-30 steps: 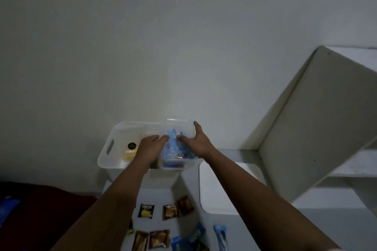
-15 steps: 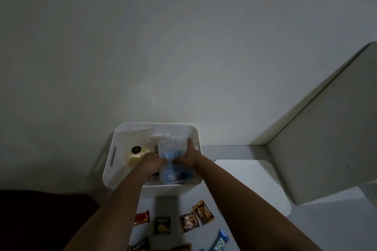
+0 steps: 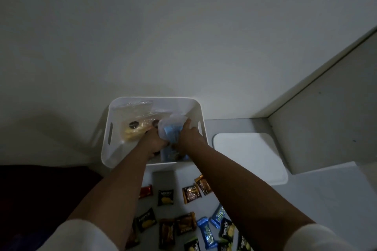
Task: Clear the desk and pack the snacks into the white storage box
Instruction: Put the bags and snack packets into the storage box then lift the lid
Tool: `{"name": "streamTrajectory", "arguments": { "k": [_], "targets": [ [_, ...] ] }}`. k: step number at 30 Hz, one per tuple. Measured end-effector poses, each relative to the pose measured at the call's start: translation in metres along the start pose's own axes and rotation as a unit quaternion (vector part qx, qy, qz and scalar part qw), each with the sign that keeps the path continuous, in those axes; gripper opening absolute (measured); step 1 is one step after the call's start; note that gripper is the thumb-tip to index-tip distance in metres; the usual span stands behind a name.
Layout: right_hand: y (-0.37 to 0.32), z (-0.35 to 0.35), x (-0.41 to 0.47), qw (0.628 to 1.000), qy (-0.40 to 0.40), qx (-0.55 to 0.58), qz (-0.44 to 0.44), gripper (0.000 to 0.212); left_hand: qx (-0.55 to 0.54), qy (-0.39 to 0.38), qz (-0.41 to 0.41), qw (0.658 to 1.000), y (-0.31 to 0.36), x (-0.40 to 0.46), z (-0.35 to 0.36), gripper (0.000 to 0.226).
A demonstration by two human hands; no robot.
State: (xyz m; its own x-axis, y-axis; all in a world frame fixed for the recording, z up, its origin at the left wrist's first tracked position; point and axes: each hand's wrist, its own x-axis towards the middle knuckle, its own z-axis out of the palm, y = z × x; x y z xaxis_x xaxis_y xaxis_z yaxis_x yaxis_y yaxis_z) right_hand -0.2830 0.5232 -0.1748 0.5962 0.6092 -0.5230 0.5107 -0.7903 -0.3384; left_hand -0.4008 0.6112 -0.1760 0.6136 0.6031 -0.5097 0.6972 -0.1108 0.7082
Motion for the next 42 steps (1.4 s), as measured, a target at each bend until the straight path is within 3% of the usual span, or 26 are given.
{"name": "streamTrajectory", "arguments": {
  "k": [3,6,8,11,14,16,19,22,24,26,29,33,42],
  "targets": [
    [-0.003,-0.024,-0.012,0.996,0.053,-0.061,-0.041,0.081,0.053,0.099,-0.001,0.994,0.010,-0.012,0.000,0.039],
    [0.009,-0.054,-0.038,0.982,0.128,-0.063,-0.125,0.059,-0.008,0.242,0.036,0.969,0.027,-0.038,0.006,0.033],
    [0.030,-0.070,-0.059,0.960,0.205,-0.039,-0.188,0.046,-0.097,0.246,0.108,0.958,0.035,-0.060,0.016,0.017],
    [0.084,-0.077,-0.083,0.941,0.268,0.046,-0.200,0.037,-0.129,0.259,0.178,0.940,0.027,-0.107,0.044,0.010],
    [0.161,-0.062,-0.104,0.949,0.260,0.091,-0.156,0.029,-0.096,0.269,0.176,0.942,-0.018,-0.151,0.087,0.011],
    [0.221,-0.040,-0.118,0.964,0.229,0.087,-0.107,0.028,-0.021,0.252,0.152,0.955,-0.066,-0.172,0.112,0.029],
    [0.299,0.003,-0.144,0.983,0.160,0.087,-0.037,0.044,0.130,0.187,0.078,0.971,-0.133,-0.201,0.138,0.076],
    [0.342,0.045,-0.172,0.991,0.069,0.118,-0.006,0.102,0.231,0.143,0.050,0.961,-0.181,-0.230,0.160,0.116],
    [0.355,0.072,-0.180,0.993,0.000,0.108,-0.039,0.140,0.295,0.077,0.026,0.952,-0.204,-0.240,0.181,0.142],
    [0.360,0.099,-0.181,0.992,-0.013,0.031,-0.121,0.153,0.325,0.057,0.043,0.943,-0.217,-0.242,0.201,0.152],
    [0.358,0.131,-0.179,0.978,-0.011,-0.030,-0.207,0.158,0.333,0.088,0.065,0.936,-0.208,-0.238,0.225,0.153],
    [0.345,0.145,-0.179,0.965,0.001,-0.085,-0.248,0.156,0.302,0.127,0.079,0.941,-0.190,-0.228,0.247,0.151],
    [0.315,0.169,-0.164,0.941,0.040,-0.146,-0.303,0.130,0.277,0.161,0.093,0.943,-0.175,-0.212,0.256,0.142]
  ]
}}
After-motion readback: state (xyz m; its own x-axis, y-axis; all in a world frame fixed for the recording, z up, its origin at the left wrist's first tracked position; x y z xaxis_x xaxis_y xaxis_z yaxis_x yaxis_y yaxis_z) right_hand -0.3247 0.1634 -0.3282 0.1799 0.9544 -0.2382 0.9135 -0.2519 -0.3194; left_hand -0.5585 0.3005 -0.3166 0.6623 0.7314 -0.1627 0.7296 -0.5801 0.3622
